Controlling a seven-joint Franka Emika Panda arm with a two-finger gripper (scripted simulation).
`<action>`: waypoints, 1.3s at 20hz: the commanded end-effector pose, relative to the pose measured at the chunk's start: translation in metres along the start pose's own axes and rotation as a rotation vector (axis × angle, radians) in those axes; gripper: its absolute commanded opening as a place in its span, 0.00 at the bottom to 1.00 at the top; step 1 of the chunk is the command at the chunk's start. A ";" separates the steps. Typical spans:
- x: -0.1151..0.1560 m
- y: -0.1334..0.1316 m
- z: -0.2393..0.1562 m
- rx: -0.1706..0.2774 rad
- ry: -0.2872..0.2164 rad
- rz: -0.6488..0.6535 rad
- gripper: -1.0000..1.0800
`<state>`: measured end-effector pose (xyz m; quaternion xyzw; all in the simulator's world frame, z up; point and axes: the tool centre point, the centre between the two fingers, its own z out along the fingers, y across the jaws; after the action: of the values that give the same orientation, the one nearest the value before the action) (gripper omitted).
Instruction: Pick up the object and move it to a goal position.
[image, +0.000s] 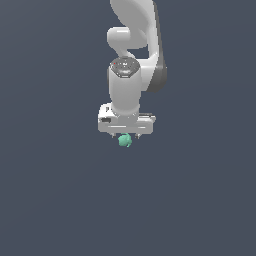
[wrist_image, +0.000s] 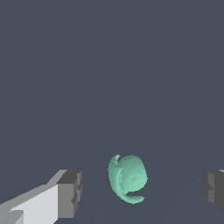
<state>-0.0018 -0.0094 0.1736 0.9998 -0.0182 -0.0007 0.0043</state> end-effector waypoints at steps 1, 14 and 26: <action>0.000 0.000 0.000 0.000 0.000 0.000 0.96; 0.002 0.041 -0.005 -0.014 0.011 0.076 0.96; -0.025 0.030 0.033 -0.006 0.007 -0.067 0.96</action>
<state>-0.0227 -0.0409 0.1486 1.0000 0.0011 0.0033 0.0082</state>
